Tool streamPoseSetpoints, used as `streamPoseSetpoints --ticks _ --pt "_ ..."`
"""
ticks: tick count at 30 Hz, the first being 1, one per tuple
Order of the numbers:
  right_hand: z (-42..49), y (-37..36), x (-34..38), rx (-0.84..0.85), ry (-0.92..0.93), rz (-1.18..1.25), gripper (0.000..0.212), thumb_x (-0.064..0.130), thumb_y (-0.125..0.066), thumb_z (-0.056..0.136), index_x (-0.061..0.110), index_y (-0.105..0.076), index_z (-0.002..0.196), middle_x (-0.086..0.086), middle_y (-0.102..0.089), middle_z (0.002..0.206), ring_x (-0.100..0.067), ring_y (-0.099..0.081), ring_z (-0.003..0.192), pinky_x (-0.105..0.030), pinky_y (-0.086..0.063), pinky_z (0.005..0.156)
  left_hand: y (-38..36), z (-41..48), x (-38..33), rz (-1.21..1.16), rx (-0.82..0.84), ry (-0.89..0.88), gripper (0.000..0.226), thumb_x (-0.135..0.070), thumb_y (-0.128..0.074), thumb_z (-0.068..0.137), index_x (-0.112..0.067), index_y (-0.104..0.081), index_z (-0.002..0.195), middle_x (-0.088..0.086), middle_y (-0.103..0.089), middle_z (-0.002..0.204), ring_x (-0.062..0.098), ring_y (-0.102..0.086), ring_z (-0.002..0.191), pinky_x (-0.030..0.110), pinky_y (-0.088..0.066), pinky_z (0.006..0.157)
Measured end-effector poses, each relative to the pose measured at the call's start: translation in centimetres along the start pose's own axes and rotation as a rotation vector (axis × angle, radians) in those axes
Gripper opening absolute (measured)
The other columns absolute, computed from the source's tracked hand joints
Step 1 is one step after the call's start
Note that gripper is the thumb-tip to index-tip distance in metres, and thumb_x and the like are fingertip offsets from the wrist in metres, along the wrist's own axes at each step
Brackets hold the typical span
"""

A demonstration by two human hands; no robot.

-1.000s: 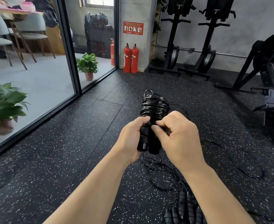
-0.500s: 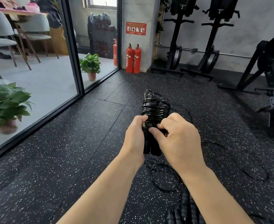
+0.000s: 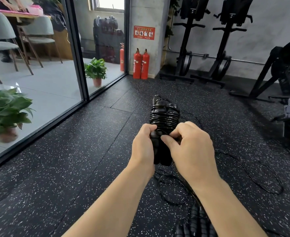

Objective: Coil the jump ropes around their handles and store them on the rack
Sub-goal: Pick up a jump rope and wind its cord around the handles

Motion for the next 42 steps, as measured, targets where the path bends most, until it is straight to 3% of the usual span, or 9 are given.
streamPoseSetpoints --ticks 6,12,18,25,28,33,39,42 --pt "0.2 0.3 0.2 0.085 -0.021 -0.097 0.029 0.03 -0.069 0.086 0.018 -0.049 0.069 0.006 -0.049 0.079 -0.019 -0.051 0.068 -0.033 -0.039 0.06 0.0 0.0 0.4 -0.007 -0.044 0.006 0.018 -0.028 -0.051 0.089 -0.015 -0.056 0.078 0.0 -0.057 0.061 0.017 -0.052 0.049 0.024 -0.036 0.049" --pt "0.0 0.6 -0.1 0.157 -0.042 -0.113 0.025 0.029 -0.063 0.091 0.016 -0.049 0.075 0.005 -0.05 0.085 -0.021 -0.054 0.073 -0.037 -0.045 0.065 -0.9 -0.2 0.4 0.043 0.019 0.021 0.036 -0.024 -0.046 0.091 -0.018 -0.043 0.055 -0.006 -0.048 0.045 0.011 -0.045 0.035 0.012 -0.032 0.037" --pt "0.0 0.9 0.3 0.246 0.015 -0.267 0.025 0.034 -0.053 0.096 0.021 -0.038 0.08 0.009 -0.04 0.085 -0.017 -0.046 0.073 -0.031 -0.032 0.062 -1.6 -0.4 1.4 0.033 0.06 0.09 0.025 -0.027 -0.05 0.088 -0.017 -0.056 0.066 -0.003 -0.057 0.054 0.012 -0.051 0.04 0.015 -0.038 0.041" --pt "-0.1 1.1 -0.3 0.289 0.006 -0.342 0.027 0.032 -0.052 0.097 0.021 -0.035 0.079 0.007 -0.037 0.085 -0.023 -0.056 0.086 -0.031 -0.03 0.064 -1.9 -0.3 1.8 0.02 0.048 0.127 0.028 -0.02 -0.049 0.081 -0.019 -0.056 0.053 -0.001 -0.055 0.058 0.013 -0.05 0.039 0.02 -0.038 0.048" --pt "-0.5 0.8 -0.4 0.32 -0.003 -0.352 0.025 0.031 -0.049 0.097 0.02 -0.035 0.079 0.007 -0.038 0.085 -0.024 -0.058 0.088 -0.032 -0.032 0.064 -1.6 0.0 1.9 0.055 -0.001 0.159 0.008 -0.019 -0.05 0.072 -0.015 -0.056 0.071 0.003 -0.055 0.063 0.018 -0.049 0.044 0.023 -0.039 0.05" --pt "-0.8 1.0 -0.9 0.307 -0.015 -0.364 0.027 0.03 -0.049 0.098 0.02 -0.033 0.078 0.007 -0.036 0.082 -0.024 -0.054 0.082 -0.032 -0.031 0.064 -1.8 0.1 2.3 0.015 -0.013 0.211 0.046 -0.019 -0.054 0.044 -0.012 -0.057 0.09 0.006 -0.057 0.073 0.02 -0.05 0.048 0.024 -0.042 0.056" --pt "-0.8 1.3 -1.0 0.28 -0.005 -0.366 0.026 0.032 -0.048 0.098 0.02 -0.034 0.079 0.006 -0.037 0.083 -0.025 -0.055 0.082 -0.032 -0.028 0.062 -2.1 0.1 2.8 -0.051 0.023 0.247 0.039 -0.015 -0.047 0.052 -0.011 -0.056 0.089 0.006 -0.056 0.068 0.019 -0.052 0.044 0.024 -0.045 0.053" --pt "-0.7 1.1 -1.0 0.236 -0.006 -0.342 0.028 0.032 -0.05 0.097 0.02 -0.033 0.078 0.007 -0.036 0.081 -0.022 -0.044 0.071 -0.032 -0.023 0.055 -2.1 0.2 2.7 -0.039 0.034 0.249 0.035 -0.016 -0.049 0.055 -0.012 -0.056 0.089 0.005 -0.056 0.065 0.02 -0.053 0.042 0.024 -0.046 0.049"
Point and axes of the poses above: each hand's wrist, its own z-axis towards the middle knuckle, its own y-axis out of the back of the hand, x = y × z, the point moved 6 cm from there along z, towards the middle knuckle
